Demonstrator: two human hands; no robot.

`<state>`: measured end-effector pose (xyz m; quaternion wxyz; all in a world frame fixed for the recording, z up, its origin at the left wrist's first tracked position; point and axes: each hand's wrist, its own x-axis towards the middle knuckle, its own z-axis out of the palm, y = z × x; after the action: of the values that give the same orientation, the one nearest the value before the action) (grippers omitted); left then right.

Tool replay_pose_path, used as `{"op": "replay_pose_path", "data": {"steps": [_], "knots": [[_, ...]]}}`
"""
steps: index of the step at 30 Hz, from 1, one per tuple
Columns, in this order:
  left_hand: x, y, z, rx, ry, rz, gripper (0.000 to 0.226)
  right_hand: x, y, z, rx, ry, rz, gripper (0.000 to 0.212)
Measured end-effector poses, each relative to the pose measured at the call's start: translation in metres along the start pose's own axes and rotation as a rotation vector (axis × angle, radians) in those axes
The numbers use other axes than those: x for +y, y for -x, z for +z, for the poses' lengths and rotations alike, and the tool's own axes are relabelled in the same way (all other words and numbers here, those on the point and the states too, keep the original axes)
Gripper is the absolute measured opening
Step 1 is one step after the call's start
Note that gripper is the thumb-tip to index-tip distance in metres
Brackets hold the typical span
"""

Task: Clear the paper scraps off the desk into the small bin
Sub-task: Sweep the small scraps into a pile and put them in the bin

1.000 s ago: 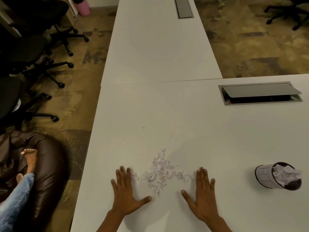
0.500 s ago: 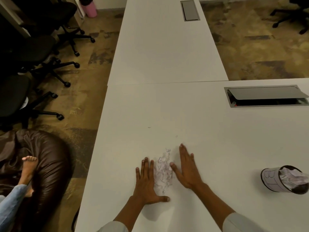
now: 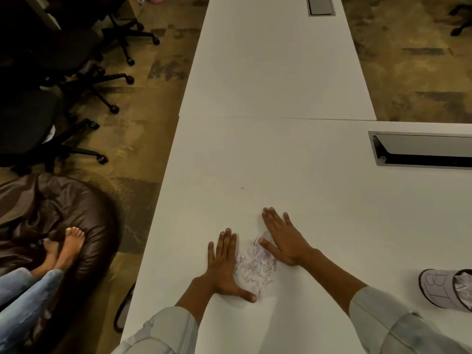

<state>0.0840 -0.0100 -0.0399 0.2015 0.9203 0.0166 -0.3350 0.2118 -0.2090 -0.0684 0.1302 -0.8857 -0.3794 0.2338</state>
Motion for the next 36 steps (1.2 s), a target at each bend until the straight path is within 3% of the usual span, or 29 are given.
{"op": "replay_pose_path", "data": {"steps": [3,8,16,23,32,36], "knots": [[-0.001,-0.002,-0.003,-0.038,0.012,0.002,0.16,-0.006,-0.003,0.001,-0.017,-0.052,-0.129,0.075],[-0.003,-0.006,-0.005,-0.082,-0.009,-0.007,0.162,-0.006,-0.051,-0.028,0.048,-0.168,-0.047,0.074],[-0.009,-0.013,0.0,-0.082,-0.031,0.007,0.162,-0.004,-0.124,-0.048,-0.055,0.11,-0.03,0.063],[-0.009,-0.013,0.002,-0.055,-0.047,0.014,0.167,-0.021,-0.043,-0.014,-0.057,0.049,-0.133,0.068],[-0.003,-0.007,0.013,0.071,-0.094,-0.007,0.162,-0.042,0.048,0.011,-0.016,-0.085,-0.061,0.067],[0.003,0.001,0.022,0.179,-0.065,0.009,0.15,-0.034,0.065,0.012,0.054,-0.153,0.076,0.09]]}}
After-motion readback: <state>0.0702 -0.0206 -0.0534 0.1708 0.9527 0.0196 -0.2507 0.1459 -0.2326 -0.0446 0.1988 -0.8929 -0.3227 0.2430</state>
